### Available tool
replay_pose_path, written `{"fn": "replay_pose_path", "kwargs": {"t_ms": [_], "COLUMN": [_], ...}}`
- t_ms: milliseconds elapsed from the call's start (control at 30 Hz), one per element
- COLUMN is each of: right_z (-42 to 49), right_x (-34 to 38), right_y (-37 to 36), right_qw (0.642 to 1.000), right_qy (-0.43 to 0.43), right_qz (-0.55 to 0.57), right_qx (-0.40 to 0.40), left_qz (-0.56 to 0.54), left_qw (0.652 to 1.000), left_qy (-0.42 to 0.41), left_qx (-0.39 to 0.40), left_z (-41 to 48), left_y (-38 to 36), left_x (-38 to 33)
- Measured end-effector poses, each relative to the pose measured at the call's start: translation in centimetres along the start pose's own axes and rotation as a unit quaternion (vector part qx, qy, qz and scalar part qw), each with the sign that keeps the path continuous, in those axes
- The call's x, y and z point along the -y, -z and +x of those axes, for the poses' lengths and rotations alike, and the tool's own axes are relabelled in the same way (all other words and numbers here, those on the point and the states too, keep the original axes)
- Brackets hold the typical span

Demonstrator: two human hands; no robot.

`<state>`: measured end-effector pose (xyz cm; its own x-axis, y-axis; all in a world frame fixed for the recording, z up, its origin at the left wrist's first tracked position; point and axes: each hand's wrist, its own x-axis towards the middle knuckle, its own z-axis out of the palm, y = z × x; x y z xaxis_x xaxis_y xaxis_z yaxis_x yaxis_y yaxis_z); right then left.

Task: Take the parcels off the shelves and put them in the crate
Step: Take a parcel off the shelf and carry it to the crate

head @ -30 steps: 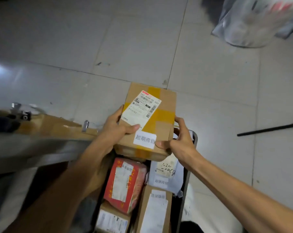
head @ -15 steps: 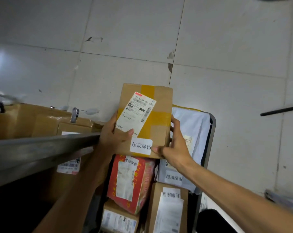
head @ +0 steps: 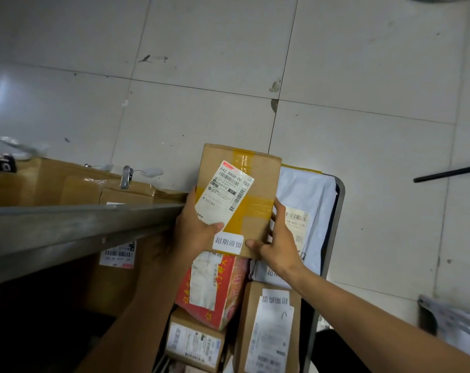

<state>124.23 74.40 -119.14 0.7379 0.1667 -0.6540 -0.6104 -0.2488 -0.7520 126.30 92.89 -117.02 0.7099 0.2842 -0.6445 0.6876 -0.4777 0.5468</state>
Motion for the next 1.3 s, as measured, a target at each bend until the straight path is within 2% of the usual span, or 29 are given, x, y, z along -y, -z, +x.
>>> {"fn": "replay_pose_path", "kwargs": {"t_ms": [167, 267, 400, 467, 567, 700, 867, 967, 1067, 1300], "right_z": [-1.2, -2.0, -4.2, -6.1, -9.8, -16.8, -26.6, -31.9, -36.7, -47.0], "right_x": [2.4, 5.2, 9.8, 12.6, 16.7, 22.5, 29.5, 33.1, 36.4, 41.0], "right_y": [1.5, 2.1, 2.4, 2.8, 3.7, 5.9, 8.3, 8.8, 9.1, 8.9], "right_qw": [0.997, 0.986, 0.948, 0.919, 0.879, 0.837, 0.812, 0.799, 0.762, 0.671], "right_qy": [-0.055, -0.056, -0.029, -0.009, 0.027, 0.073, 0.111, 0.138, 0.189, 0.313], "right_qz": [-0.053, -0.153, -0.311, -0.385, -0.466, -0.534, -0.571, -0.583, -0.617, -0.669], "right_qx": [0.026, 0.031, 0.059, 0.078, 0.097, 0.091, 0.052, 0.056, 0.054, 0.064], "left_qz": [0.000, 0.042, 0.107, 0.183, 0.311, 0.391, 0.382, 0.361, 0.332, 0.178], "left_qw": [0.999, 0.999, 0.993, 0.980, 0.942, 0.903, 0.906, 0.915, 0.927, 0.965], "left_qy": [0.037, 0.032, -0.018, -0.046, -0.110, -0.170, -0.176, -0.178, -0.176, -0.141], "left_qx": [-0.003, 0.002, 0.044, 0.061, 0.059, 0.051, 0.053, 0.029, -0.014, -0.129], "left_z": [-1.1, -2.7, -5.9, -8.0, -11.8, -18.1, -27.7, -33.5, -39.2, -52.1], "left_y": [0.3, 0.9, 2.3, 3.3, 5.2, 8.4, 12.8, 15.9, 18.7, 21.9], "left_x": [-1.2, -2.3, -4.6, -6.7, -10.5, -15.7, -21.3, -23.8, -25.8, -25.2]}}
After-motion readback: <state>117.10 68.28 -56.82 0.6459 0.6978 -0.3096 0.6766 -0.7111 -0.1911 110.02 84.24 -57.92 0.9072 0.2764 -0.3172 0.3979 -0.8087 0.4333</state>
